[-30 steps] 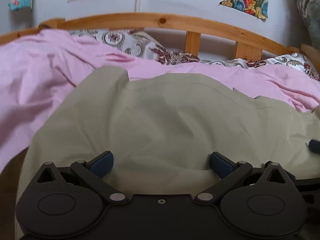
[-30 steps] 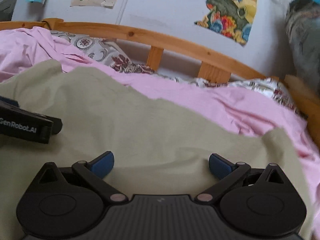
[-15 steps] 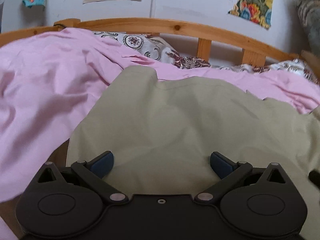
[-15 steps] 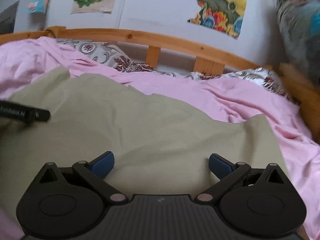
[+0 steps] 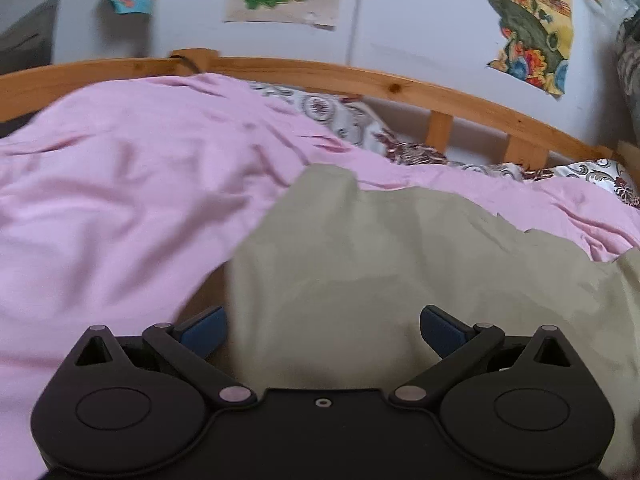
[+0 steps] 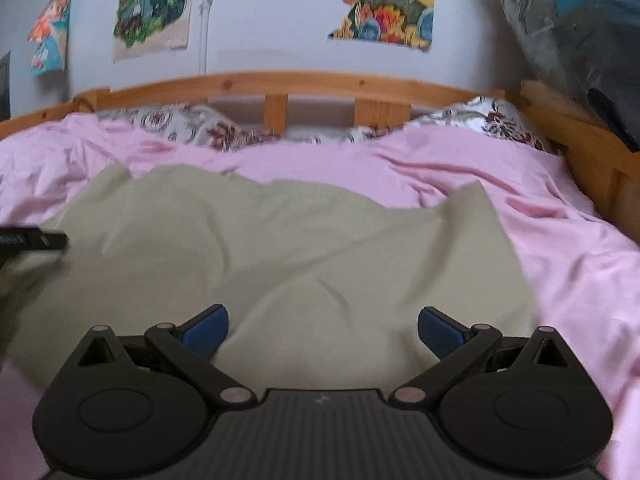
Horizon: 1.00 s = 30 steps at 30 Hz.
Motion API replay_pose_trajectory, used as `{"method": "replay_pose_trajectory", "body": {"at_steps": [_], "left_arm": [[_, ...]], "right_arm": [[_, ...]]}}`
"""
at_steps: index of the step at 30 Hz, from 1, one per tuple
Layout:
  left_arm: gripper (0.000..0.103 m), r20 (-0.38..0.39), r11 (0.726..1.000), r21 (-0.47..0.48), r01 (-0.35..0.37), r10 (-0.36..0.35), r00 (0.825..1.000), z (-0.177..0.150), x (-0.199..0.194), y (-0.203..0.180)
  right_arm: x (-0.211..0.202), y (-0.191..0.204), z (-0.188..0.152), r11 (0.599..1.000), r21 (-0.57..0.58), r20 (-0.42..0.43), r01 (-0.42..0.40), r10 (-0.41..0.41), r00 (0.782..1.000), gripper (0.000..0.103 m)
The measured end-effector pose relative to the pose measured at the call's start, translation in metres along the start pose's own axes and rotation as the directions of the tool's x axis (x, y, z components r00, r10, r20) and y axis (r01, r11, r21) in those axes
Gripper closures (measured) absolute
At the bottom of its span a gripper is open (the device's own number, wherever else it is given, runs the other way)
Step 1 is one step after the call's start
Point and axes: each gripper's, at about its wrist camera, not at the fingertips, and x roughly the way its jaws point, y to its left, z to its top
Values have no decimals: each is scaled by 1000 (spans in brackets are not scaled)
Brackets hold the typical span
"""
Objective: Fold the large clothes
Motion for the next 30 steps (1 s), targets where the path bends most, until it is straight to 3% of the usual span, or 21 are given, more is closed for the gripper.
{"method": "replay_pose_trajectory", "body": {"at_steps": [5, 7, 9, 11, 14, 17, 18, 22, 23, 25, 26, 28, 30], "left_arm": [[1, -98, 998, -57, -7, 1, 995, -18, -36, 24], [1, -155, 991, -130, -10, -11, 988, -23, -38, 36], [1, -164, 973, -231, -26, -12, 986, -27, -41, 51], [1, -156, 951, -309, -19, -31, 987, -30, -38, 64], [1, -155, 943, -332, -15, -39, 987, -26, -26, 68], [1, -151, 942, -335, -34, -18, 988, -20, -14, 59], [1, -166, 943, -328, -57, 1, 986, -20, -9, 56], [5, -217, 950, -279, -141, 80, 973, -16, 4, 42], [12, -217, 949, -276, -149, 90, 972, -16, 3, 41], [28, -209, 945, -289, -155, 96, 973, -15, 0, 41], [42, -203, 940, -302, -156, 97, 974, -14, -3, 41], [55, -196, 934, -317, -167, 107, 975, -13, -9, 40], [79, -178, 938, -300, -173, 123, 976, -10, -12, 37]], "right_arm": [[-48, -41, -10, 978, 207, -96, 22, -2, 995, 0], [-55, -55, -19, 962, 270, -141, 49, -11, 990, 0], [-56, -70, -31, 936, 329, -193, 122, -60, 979, 0], [-54, -82, -38, 912, 384, -199, 148, -75, 977, 0], [-50, -94, -41, 883, 451, -165, 126, -56, 985, 1], [-42, -102, -42, 853, 505, -138, 132, -71, 988, 14], [-39, -104, -43, 840, 524, -135, 138, -78, 988, 21], [-32, -115, -49, 790, 594, -117, 156, -106, 987, 33], [-32, -117, -51, 784, 602, -110, 151, -106, 988, 36], [-34, -117, -51, 786, 599, -101, 151, -113, 988, 52], [-36, -117, -51, 788, 597, -94, 151, -118, 989, 56], [-40, -120, -51, 788, 600, -73, 136, -115, 991, 69], [-45, -121, -48, 798, 591, -47, 120, -114, 992, 79]]}}
